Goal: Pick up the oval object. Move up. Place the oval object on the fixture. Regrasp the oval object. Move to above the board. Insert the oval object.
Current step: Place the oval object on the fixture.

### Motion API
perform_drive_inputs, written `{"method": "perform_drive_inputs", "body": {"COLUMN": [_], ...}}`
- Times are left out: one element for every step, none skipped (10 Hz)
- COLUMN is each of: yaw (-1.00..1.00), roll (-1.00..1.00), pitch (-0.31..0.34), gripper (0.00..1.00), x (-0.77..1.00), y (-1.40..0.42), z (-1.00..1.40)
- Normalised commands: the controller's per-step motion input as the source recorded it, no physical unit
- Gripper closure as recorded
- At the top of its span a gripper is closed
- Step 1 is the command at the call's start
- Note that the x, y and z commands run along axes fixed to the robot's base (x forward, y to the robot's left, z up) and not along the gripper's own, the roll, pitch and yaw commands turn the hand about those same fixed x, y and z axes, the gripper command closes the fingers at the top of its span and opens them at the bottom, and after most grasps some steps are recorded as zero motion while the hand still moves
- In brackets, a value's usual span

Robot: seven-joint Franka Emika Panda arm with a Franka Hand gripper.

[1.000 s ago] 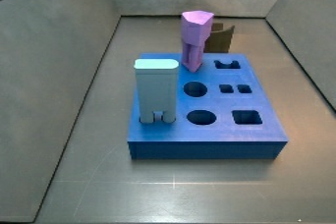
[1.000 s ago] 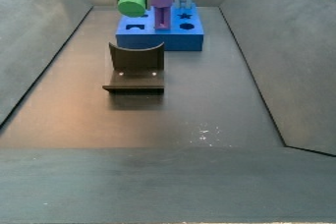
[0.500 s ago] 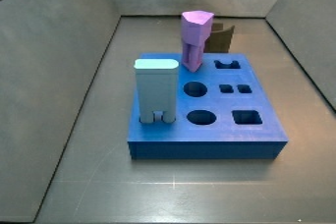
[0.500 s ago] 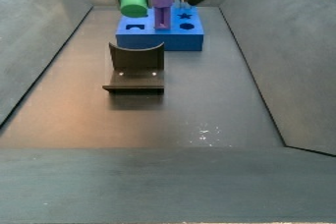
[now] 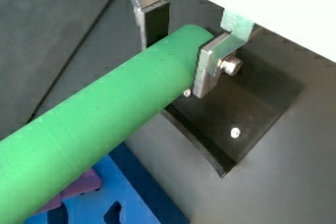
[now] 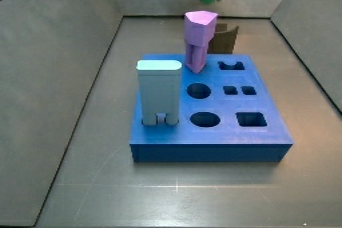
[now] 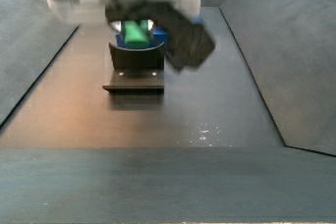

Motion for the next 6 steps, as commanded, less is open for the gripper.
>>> {"method": "perform_drive_inputs", "body": {"yaw": [-0.18,-0.16,-0.15,-0.14,-0.12,-0.11], "roll": [-0.83,-0.62,-0.46,-0.31,-0.21,-0.18], "pitch": [0.064,0.041,0.031,0.028,0.016,0.007], "gripper": [1.00,1.00,1.00,1.00,1.00,1.00], "x": [0.17,0.18,0.19,0.20,0.17,0.13], "y": [0.11,0.12,0.12,0.13,0.10,0.08], "z": [-1.00,-1.00,-1.00,-1.00,-0.79,-0.60]}}
